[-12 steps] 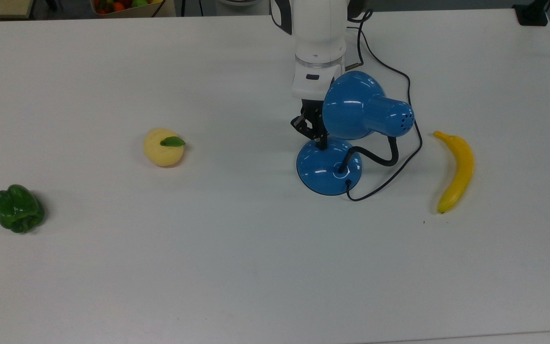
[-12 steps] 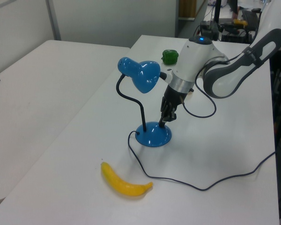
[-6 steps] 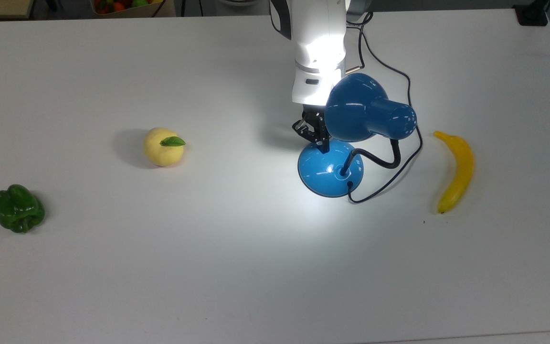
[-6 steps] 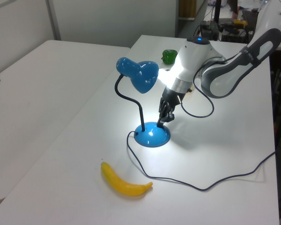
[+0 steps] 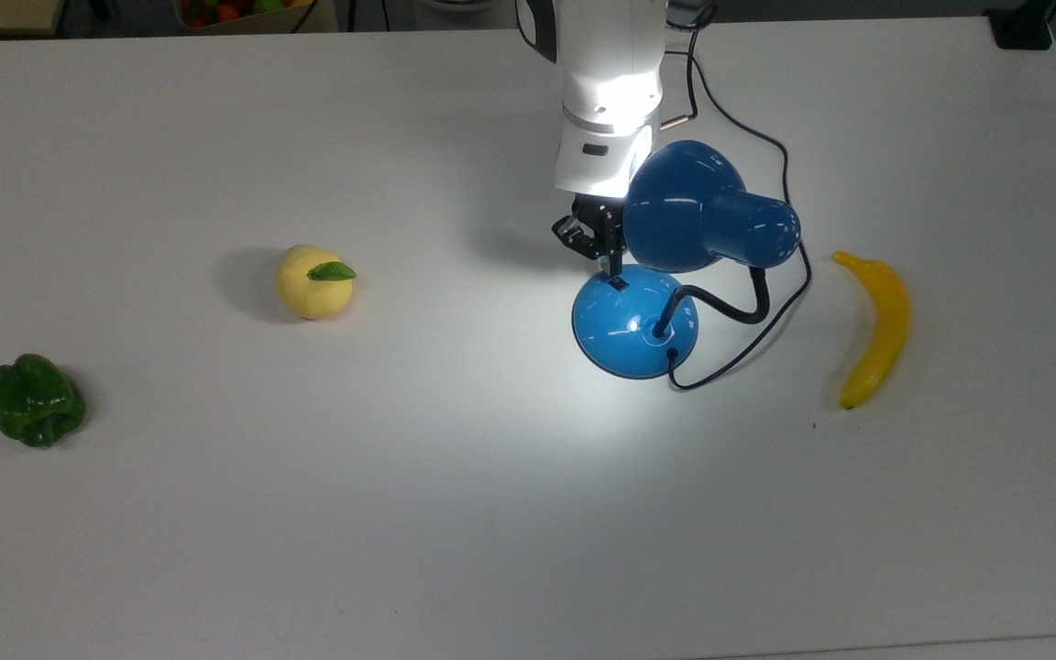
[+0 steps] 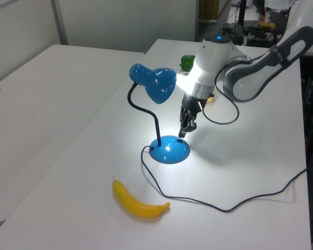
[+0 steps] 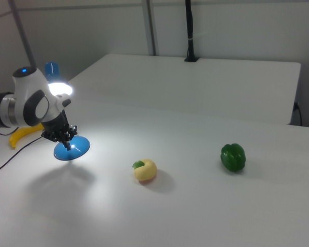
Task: Turn on desk lamp
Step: 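Lift the gripper up and away from the lit lamp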
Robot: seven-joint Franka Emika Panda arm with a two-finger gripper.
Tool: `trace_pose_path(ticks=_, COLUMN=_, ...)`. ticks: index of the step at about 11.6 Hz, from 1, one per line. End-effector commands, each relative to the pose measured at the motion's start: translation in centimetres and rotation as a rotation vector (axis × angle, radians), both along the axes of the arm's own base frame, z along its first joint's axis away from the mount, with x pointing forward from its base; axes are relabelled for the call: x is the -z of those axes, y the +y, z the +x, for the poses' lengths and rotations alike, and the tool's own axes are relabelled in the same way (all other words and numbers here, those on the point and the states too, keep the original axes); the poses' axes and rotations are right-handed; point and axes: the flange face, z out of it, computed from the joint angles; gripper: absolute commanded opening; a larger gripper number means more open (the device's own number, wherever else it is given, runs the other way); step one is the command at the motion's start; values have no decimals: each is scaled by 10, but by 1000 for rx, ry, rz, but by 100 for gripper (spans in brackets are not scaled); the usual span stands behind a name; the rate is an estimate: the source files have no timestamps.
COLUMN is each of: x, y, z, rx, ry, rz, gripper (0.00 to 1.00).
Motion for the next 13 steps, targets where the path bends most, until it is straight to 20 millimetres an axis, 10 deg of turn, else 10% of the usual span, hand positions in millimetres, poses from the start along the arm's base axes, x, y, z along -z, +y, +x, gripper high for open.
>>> trace_pose_path(ticks=1, x=-47, y=-26, z=-26, rx=99, ry=146, rz=-57, gripper=0)
trace_pose_path(ticks=13, x=-238, y=-178, z=-31, rx=566, ry=289, rz=-136, gripper=0)
